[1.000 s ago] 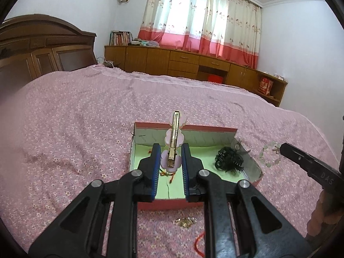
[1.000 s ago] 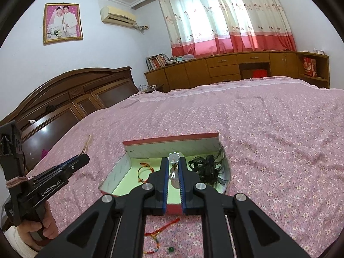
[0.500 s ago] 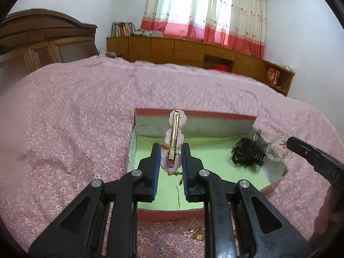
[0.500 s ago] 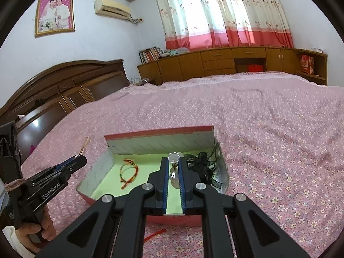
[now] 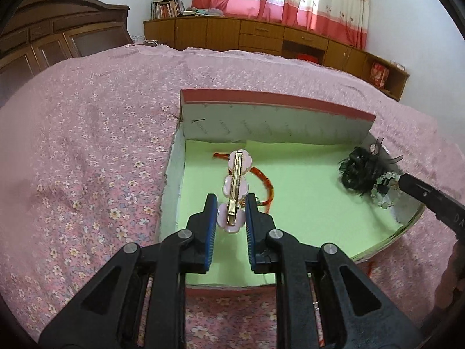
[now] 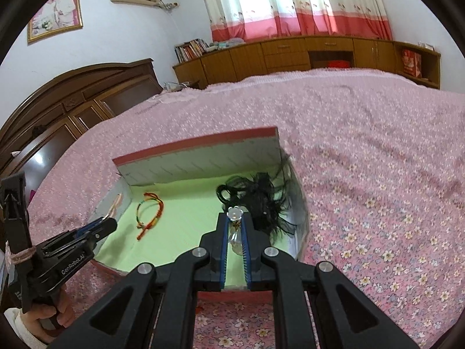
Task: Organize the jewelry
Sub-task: 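Open the left tool to drop the hair clip while the right tool releases the crystal piece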
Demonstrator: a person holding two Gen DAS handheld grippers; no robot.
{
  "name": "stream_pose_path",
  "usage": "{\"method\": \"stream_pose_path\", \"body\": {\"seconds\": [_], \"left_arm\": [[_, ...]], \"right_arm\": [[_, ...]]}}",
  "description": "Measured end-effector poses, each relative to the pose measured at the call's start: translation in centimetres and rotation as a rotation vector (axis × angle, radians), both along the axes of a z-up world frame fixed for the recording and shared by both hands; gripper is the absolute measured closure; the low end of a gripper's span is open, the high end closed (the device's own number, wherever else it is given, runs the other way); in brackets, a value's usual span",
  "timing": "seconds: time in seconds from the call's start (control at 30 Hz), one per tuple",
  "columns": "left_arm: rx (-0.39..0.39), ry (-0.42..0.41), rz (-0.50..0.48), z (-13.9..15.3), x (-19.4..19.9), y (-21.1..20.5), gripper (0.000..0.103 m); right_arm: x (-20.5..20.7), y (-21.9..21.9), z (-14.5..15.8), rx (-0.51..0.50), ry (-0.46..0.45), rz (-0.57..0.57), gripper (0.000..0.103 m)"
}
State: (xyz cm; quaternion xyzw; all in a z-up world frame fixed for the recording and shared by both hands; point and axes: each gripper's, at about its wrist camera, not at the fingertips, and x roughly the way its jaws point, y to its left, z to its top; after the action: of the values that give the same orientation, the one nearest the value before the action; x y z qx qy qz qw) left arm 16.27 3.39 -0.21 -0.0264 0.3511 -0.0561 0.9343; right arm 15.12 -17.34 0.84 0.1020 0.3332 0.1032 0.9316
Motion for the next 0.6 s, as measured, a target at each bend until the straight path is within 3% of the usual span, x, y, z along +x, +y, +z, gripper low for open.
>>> {"method": "stream_pose_path", "body": {"seconds": [0.5, 0.6], "left_arm": [[0.006, 0.019, 0.001, -0.21, 0.69, -0.06, 0.091], [-0.003, 0.025, 0.000, 0.18, 0.20, 0.35, 0.090]], "right_arm": [[0.56, -0.71, -0.99, -0.013, 0.040, -0.033, 0.091], [0.28, -0.93, -0.81, -0.003, 0.034, -0.035, 0.076]]}}
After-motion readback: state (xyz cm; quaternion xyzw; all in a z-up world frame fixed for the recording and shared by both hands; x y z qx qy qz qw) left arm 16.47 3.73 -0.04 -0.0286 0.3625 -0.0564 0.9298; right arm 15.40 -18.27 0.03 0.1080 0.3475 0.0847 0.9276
